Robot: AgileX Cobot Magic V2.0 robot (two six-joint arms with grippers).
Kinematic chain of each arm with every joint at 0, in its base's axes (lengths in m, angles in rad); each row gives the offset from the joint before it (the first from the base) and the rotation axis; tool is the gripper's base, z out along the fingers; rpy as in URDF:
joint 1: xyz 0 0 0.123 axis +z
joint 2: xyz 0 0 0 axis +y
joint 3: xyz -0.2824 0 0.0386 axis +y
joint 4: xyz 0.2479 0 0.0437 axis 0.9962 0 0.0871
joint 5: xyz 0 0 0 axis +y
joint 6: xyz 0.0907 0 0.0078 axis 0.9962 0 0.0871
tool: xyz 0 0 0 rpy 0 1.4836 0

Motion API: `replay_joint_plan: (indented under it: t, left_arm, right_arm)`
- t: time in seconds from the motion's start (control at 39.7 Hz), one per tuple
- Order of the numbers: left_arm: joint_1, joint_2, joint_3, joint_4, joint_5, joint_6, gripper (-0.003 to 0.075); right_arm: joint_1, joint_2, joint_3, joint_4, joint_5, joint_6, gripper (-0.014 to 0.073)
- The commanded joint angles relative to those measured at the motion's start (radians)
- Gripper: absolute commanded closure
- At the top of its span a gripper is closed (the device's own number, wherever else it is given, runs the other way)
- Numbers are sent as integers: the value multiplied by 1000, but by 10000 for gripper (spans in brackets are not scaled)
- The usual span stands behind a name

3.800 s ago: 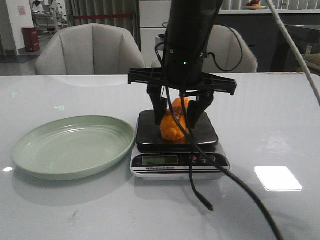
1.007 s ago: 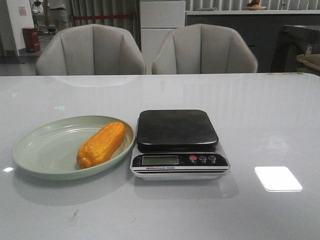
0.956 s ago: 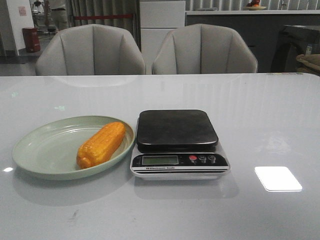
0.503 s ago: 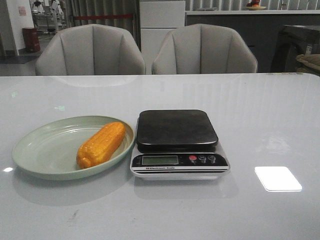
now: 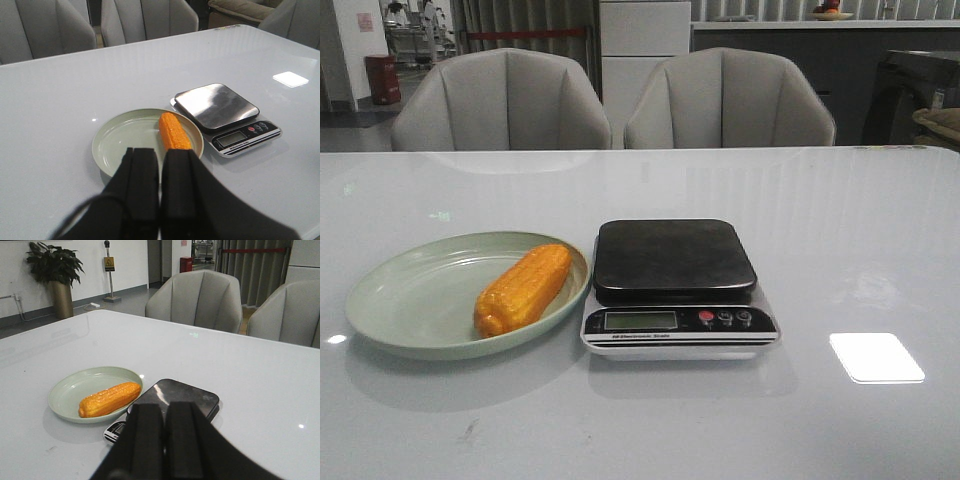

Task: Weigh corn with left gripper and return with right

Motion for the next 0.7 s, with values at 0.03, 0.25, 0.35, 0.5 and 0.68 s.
replay_joint_plan:
  t: [0.03,0.25,0.35,0.5,0.68]
  left_arm:
    - [-4,13,-27,-7,-76,-3,607]
    - [-4,13,-27,-7,-76,-3,607]
    - [-4,13,-27,-7,-76,-3,607]
    - [-4,13,-25,-7,-76,-3,607]
    - [21,13,34,-7,-127,-3,607]
  right_arm:
    - [-3,9,-25,-11,-75,-8,452]
    - [-3,9,-25,-11,-75,-8,452]
    - [-3,9,-25,-11,-75,-8,452]
    - [-3,9,-25,-11,-75,-8,452]
    - [-3,9,-25,-11,-75,-8,452]
